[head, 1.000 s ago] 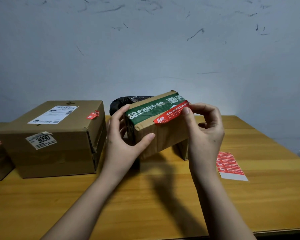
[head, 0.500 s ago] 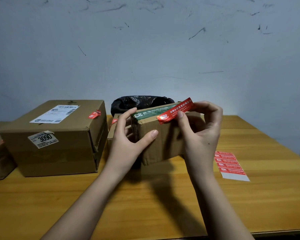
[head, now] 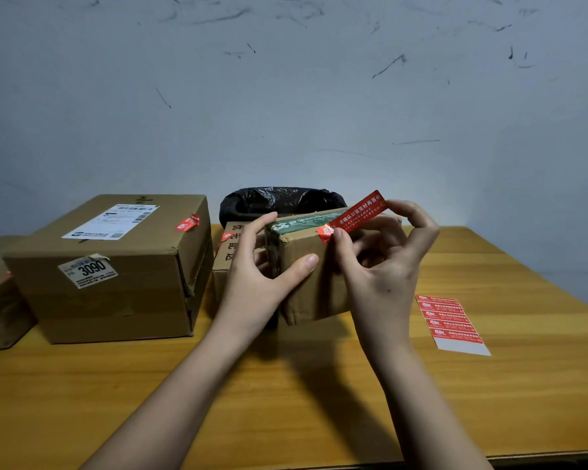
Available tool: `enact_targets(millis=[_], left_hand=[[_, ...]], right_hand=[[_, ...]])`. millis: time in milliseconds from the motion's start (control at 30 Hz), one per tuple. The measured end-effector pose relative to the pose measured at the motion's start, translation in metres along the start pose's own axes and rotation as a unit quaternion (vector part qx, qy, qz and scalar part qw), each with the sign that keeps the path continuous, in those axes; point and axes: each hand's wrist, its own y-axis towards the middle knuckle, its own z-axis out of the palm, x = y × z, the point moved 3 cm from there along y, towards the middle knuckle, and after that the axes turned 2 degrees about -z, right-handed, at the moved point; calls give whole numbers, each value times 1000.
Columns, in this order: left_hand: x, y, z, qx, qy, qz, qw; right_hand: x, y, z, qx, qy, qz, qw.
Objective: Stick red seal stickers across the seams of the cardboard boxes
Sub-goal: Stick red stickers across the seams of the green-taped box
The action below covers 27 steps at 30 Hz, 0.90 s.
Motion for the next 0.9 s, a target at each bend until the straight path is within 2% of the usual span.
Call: enact_targets(millis=[200,667,900], left_hand=[[0,1,0,1,-5,-5,1000],[8,1,1,5,0,-11,1000],[19,-4,-5,50,11,-77,996]], right_hand=[[2,1,2,-21,59,33,997],[9,7,-3,-42,117,72,990],[9,4,-8,-44,111,98,988]])
